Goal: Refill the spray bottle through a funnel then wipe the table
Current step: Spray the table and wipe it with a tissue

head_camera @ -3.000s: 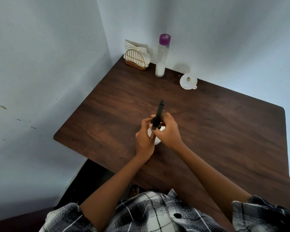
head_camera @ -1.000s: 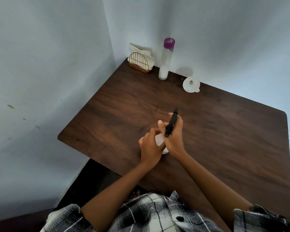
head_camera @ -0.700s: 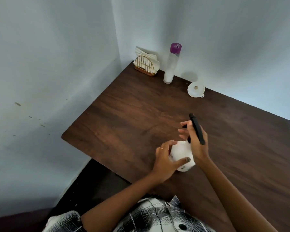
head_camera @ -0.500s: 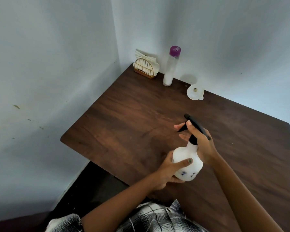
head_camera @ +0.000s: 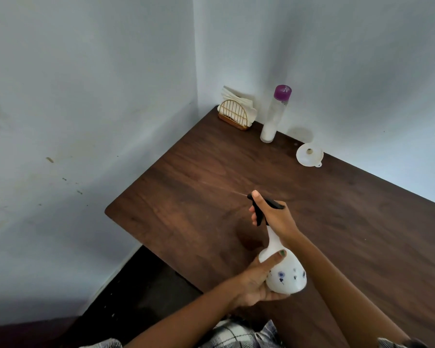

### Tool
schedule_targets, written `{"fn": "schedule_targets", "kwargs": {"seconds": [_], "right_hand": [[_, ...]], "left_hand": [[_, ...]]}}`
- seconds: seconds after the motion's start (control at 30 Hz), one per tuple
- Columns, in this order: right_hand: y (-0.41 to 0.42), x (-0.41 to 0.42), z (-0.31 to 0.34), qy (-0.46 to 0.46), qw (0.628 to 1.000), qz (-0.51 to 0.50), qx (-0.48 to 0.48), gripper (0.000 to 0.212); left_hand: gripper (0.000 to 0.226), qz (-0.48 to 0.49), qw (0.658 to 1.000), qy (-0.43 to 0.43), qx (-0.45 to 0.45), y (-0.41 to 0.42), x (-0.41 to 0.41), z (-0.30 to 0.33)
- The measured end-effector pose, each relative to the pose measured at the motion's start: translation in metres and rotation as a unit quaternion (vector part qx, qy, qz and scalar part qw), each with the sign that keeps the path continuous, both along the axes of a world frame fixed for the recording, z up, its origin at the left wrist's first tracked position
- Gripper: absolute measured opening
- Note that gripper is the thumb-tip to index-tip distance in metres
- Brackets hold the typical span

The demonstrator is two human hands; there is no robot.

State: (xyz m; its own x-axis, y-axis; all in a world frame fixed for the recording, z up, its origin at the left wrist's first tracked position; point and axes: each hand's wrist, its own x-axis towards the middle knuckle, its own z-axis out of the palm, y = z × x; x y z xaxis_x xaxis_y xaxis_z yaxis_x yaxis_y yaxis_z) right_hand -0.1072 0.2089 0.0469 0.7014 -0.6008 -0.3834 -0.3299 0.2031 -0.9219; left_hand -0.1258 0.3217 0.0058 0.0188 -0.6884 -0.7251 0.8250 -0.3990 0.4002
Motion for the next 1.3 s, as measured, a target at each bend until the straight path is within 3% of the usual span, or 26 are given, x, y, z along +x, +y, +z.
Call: {"fn": "schedule_targets", "kwargs": {"seconds": [0.13, 0.2, 0.4, 0.6, 0.83, 1.0, 1.13, 1.3], "right_hand": [[-0.003, -0.002, 0.003, -0.007, 1.0, 0.013, -0.017, 0.047], [-0.009, -0.012, 0.006, -0.005, 1.0, -0.007, -0.024, 0.046], [-0.02, -0.044, 0.003, 0.012, 0.991, -0.131, -0.01, 0.037], [-0.019, -0.056, -0.008, 0.048, 0.985, -0.164, -0.013, 0.037], [-0.023, -0.059, 0.006, 0.027, 0.995, -0.095, -0.01, 0.044], [-0.03, -0.063, 0.025, 0.011, 1.0, -0.014, -0.016, 0.032], [-0.034, -0.069, 0.033, 0.018, 0.999, 0.015, -0.041, 0.026], [-0.034, -0.073, 0.024, 0.051, 0.988, -0.048, -0.136, 0.026]], "left_hand": [[0.089, -0.022, 0.999, -0.031, -0.01, -0.001, 0.004, -0.003], [0.097, -0.049, 0.997, -0.056, -0.013, -0.003, 0.005, -0.004], [0.088, -0.146, 0.989, -0.013, -0.032, -0.015, -0.009, 0.004], [0.082, -0.167, 0.985, 0.019, -0.037, -0.015, -0.022, 0.001], [0.089, -0.152, 0.987, -0.037, -0.035, -0.014, -0.017, -0.005], [0.052, -0.117, 0.986, -0.101, -0.055, -0.018, -0.009, -0.004], [0.06, -0.066, 0.984, -0.158, -0.058, -0.025, 0.001, -0.004], [0.074, -0.018, 0.964, -0.262, -0.051, -0.041, 0.021, -0.015]]}}
